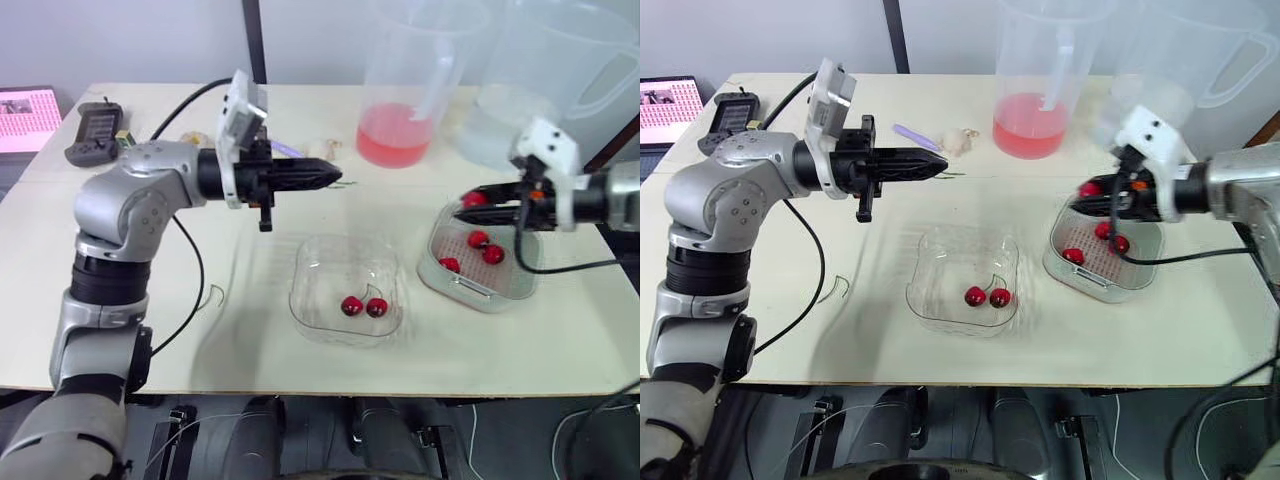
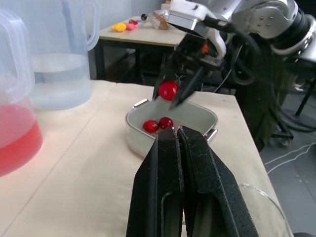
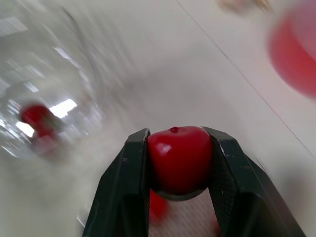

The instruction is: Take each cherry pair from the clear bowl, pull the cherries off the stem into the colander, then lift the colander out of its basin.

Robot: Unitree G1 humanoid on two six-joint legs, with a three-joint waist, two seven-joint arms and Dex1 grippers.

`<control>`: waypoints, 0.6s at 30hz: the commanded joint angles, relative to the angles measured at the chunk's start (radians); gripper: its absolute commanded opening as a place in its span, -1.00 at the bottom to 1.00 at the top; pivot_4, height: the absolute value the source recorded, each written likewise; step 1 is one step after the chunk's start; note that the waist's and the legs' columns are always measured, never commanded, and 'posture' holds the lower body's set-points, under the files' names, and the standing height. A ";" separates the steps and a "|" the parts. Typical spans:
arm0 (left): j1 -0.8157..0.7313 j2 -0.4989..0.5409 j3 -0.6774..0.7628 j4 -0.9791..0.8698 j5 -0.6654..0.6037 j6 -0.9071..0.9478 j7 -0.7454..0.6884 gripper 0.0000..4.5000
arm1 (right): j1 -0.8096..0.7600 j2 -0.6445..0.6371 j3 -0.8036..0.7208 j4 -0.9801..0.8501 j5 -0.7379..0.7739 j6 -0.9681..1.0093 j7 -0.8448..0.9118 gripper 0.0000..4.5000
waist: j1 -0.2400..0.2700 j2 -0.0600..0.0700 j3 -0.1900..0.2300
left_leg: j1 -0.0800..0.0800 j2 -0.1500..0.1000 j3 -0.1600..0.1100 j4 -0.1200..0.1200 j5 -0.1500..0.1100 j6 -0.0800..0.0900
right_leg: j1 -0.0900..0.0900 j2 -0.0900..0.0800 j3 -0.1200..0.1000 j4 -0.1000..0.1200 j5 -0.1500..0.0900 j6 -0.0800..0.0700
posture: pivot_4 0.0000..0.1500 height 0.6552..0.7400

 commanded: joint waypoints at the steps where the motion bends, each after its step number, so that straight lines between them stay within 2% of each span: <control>1: 0.003 0.010 0.034 -0.044 -0.018 -0.010 0.008 -1.00 | 0.031 -0.016 0.031 0.039 -0.077 -0.082 0.032 -0.52 | -0.002 0.000 0.000 | 0.000 0.000 0.000 0.000 0.000 0.000 | 0.000 0.000 0.000 0.000 0.000 0.000 | 1.00 0.81; 4: 0.017 0.012 0.039 -0.058 -0.017 -0.007 0.013 -1.00 | 0.083 -0.018 0.077 0.095 -0.171 -0.152 0.026 -0.52 | 0.002 0.000 0.000 | 0.000 0.000 0.000 0.000 0.000 0.000 | 0.000 0.000 0.000 0.000 0.000 0.000 | 1.00 0.81; 5: 0.020 0.013 0.040 -0.064 -0.019 -0.005 0.015 -1.00 | 0.091 -0.017 0.079 0.102 -0.183 -0.162 0.028 -0.05 | 0.002 0.000 0.000 | 0.000 0.000 0.000 0.000 0.000 0.000 | 0.000 0.000 0.000 0.000 0.000 0.000 | 1.00 0.81; 6: 0.023 0.014 0.042 -0.067 -0.020 -0.002 0.016 -1.00 | 0.093 -0.013 0.070 0.103 -0.182 -0.171 0.035 0.11 | 0.003 0.000 0.000 | 0.000 0.000 0.000 0.000 0.000 0.000 | 0.000 0.000 0.000 0.000 0.000 0.000 | 1.00 0.81; 10: 0.032 0.027 0.049 -0.081 -0.033 0.016 0.018 -1.00 | 0.067 -0.018 0.015 0.102 -0.147 -0.162 0.077 0.97 | 0.001 0.000 0.000 | 0.000 0.000 0.000 0.000 0.000 0.000 | 0.000 0.000 0.000 0.001 0.000 0.000 | 1.00 0.81; 15: 0.040 0.054 0.059 -0.091 -0.049 0.034 0.022 -1.00 | 0.013 -0.020 -0.092 0.124 -0.058 -0.124 0.142 0.97 | 0.003 0.000 0.000 | 0.000 0.000 0.000 0.000 0.000 0.000 | 0.000 0.000 0.000 0.001 0.000 0.000 | 1.00 0.81; 18: 0.063 0.091 0.083 -0.108 -0.064 0.058 0.031 -1.00 | -0.057 -0.011 -0.162 0.120 0.044 -0.077 0.205 0.97 | 0.001 0.001 0.001 | 0.000 0.000 0.000 0.000 0.000 0.000 | 0.000 0.000 0.000 0.001 0.000 0.000 | 1.00 0.81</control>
